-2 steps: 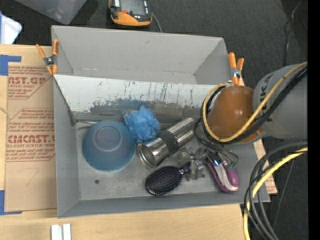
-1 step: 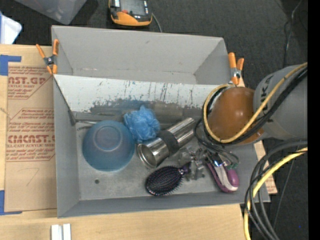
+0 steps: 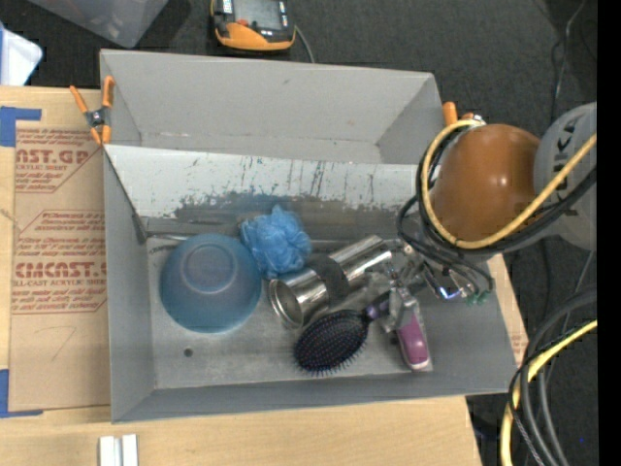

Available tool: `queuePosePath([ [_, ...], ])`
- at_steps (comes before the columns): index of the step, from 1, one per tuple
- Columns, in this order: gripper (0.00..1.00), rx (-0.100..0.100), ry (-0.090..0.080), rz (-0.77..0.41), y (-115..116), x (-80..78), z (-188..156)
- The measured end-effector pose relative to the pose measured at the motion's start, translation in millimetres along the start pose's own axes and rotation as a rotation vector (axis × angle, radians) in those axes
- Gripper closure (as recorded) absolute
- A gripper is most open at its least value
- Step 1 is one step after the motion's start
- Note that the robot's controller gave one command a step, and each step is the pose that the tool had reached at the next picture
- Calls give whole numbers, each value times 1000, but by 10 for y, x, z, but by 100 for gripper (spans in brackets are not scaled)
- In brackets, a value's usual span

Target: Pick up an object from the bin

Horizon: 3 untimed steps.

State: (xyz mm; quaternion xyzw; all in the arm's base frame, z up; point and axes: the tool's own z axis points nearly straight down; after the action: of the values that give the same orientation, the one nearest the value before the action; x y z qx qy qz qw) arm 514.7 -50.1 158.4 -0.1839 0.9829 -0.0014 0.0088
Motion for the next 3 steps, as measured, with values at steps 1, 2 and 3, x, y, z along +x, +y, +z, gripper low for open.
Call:
queuePosePath([
  [1,100,5,-9,4,52,-38,671],
  [2,100,0,-4,1,59,-17,506],
  [3,100,2,-11,-15,-66,-262,-282],
])
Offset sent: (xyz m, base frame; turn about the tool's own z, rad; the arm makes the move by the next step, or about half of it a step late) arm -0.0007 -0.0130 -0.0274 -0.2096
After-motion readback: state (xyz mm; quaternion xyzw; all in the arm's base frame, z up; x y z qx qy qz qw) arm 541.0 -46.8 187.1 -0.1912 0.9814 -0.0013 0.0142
